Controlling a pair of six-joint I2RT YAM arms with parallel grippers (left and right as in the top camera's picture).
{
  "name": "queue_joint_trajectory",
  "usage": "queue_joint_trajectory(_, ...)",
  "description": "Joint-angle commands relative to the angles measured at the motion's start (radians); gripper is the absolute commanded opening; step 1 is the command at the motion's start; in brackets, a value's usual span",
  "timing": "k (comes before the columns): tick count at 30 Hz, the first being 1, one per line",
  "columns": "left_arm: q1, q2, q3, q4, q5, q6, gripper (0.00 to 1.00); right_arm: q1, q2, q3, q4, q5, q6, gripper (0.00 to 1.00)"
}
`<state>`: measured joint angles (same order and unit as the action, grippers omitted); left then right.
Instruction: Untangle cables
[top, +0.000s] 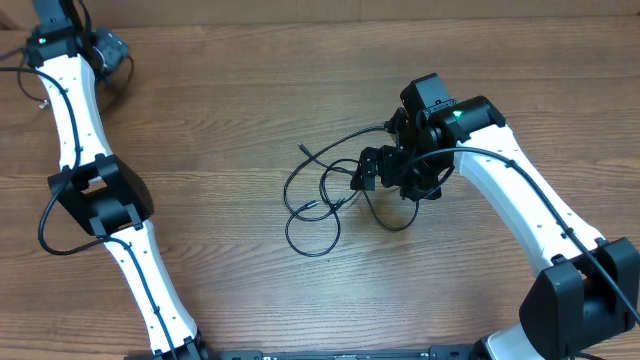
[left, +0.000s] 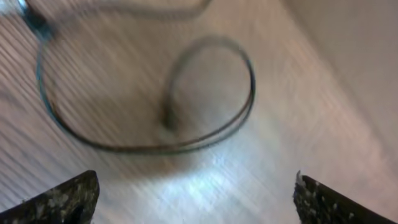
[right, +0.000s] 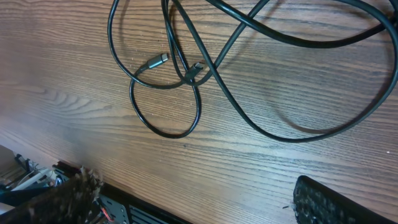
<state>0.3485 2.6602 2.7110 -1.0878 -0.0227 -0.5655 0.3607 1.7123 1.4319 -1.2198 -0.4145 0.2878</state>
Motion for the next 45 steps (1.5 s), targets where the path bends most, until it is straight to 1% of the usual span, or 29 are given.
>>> queue_joint_trajectory(1, -0.014, -0.013, 0.01, -0.013, 0.203, 0.125, 1.0, 0.005, -0.006, 0.007, 0.008, 0.008, 0.031, 1.0)
queue_joint_trajectory(2, -0.014, -0.019, 0.02, -0.023, 0.276, 0.151, 1.0, 0.0, -0.006, 0.007, 0.01, 0.016, 0.056, 1.0)
queue_joint_trajectory(4, -0.016, -0.039, 0.055, -0.081, 0.468, 0.195, 1.0, -0.024, -0.006, 0.007, 0.004, 0.022, 0.064, 1.0)
queue_joint_trajectory(7, -0.022, -0.061, 0.081, -0.171, 0.638, 0.193, 1.0, -0.087, -0.006, 0.009, -0.026, 0.022, 0.063, 1.0)
queue_joint_trajectory(8, -0.031, -0.068, 0.083, -0.21, 0.718, 0.196, 1.0, -0.119, -0.006, 0.01, -0.035, 0.022, 0.063, 1.0)
queue_joint_trajectory(9, -0.045, -0.071, 0.083, -0.247, 0.788, 0.22, 1.0, -0.155, -0.006, 0.01, -0.043, 0.021, 0.064, 1.0)
queue_joint_trajectory(10, -0.07, -0.071, 0.083, -0.298, 0.871, 0.284, 1.0, -0.199, -0.006, 0.01, -0.052, 0.021, 0.064, 1.0)
queue_joint_trajectory(11, -0.097, -0.07, 0.082, -0.349, 0.905, 0.343, 1.0, -0.235, -0.006, 0.01, -0.059, 0.021, 0.064, 1.0)
queue_joint_trajectory(12, -0.124, -0.07, 0.08, -0.396, 0.906, 0.389, 1.0, -0.272, -0.006, 0.01, -0.065, 0.021, 0.064, 1.0)
queue_joint_trajectory(14, -0.206, -0.07, 0.078, -0.505, 0.87, 0.517, 1.0, -0.333, -0.006, 0.01, -0.066, 0.023, 0.063, 1.0)
queue_joint_trajectory(15, -0.242, -0.07, 0.078, -0.539, 0.827, 0.549, 1.0, -0.362, -0.006, 0.01, -0.066, 0.032, 0.063, 1.0)
queue_joint_trajectory(18, -0.351, -0.07, 0.078, -0.602, 0.655, 0.555, 1.0, -0.444, -0.006, 0.01, -0.066, 0.083, 0.063, 1.0)
queue_joint_trajectory(20, -0.446, -0.069, 0.071, -0.602, 0.503, 0.559, 1.0, -0.488, -0.006, 0.01, -0.066, 0.112, 0.063, 1.0)
queue_joint_trajectory(23, -0.571, -0.06, 0.07, -0.6, 0.364, 0.56, 1.0, -0.541, -0.006, 0.009, -0.065, 0.114, 0.063, 1.0)
queue_joint_trajectory(25, -0.653, -0.053, 0.07, -0.601, 0.302, 0.576, 1.0, -0.568, -0.006, 0.009, -0.065, 0.115, 0.063, 1.0)
queue_joint_trajectory(27, -0.708, -0.051, 0.07, -0.602, 0.285, 0.624, 1.0, -0.58, -0.006, 0.009, -0.065, 0.115, 0.063, 1.0)
queue_joint_trajectory(28, -0.768, -0.049, 0.07, -0.601, 0.269, 0.699, 1.0, -0.584, -0.006, 0.009, -0.065, 0.115, 0.063, 1.0)
queue_joint_trajectory(30, -0.807, -0.049, 0.07, -0.599, 0.238, 0.739, 1.0, -0.584, -0.006, 0.009, -0.065, 0.115, 0.063, 1.0)
queue_joint_trajectory(33, -0.843, -0.047, 0.069, -0.602, 0.187, 0.749, 1.0, -0.584, -0.006, 0.009, -0.065, 0.115, 0.063, 1.0)
queue_joint_trajectory(35, -0.85, -0.047, 0.061, -0.602, 0.197, 0.78, 0.96, -0.584, -0.006, 0.009, -0.065, 0.115, 0.063, 1.0)
queue_joint_trajectory(37, -0.851, -0.047, 0.05, -0.601, 0.214, 0.838, 0.95, -0.584, -0.006, 0.009, -0.065, 0.115, 0.063, 1.0)
queue_joint_trajectory(41, -0.851, -0.039, 0.02, -0.575, 0.229, 0.875, 0.85, -0.584, -0.006, 0.009, -0.065, 0.115, 0.063, 1.0)
queue_joint_trajectory(42, -0.851, -0.036, 0.01, -0.575, 0.242, 0.886, 0.81, -0.584, -0.006, 0.009, -0.065, 0.115, 0.063, 1.0)
queue_joint_trajectory(43, -0.853, -0.031, -0.032, -0.576, 0.247, 0.915, 0.73, -0.584, -0.006, 0.009, -0.065, 0.115, 0.063, 1.0)
queue_joint_trajectory(45, -0.853, -0.031, -0.074, -0.561, 0.249, 0.929, 0.72, -0.584, -0.006, 0.009, -0.065, 0.115, 0.063, 1.0)
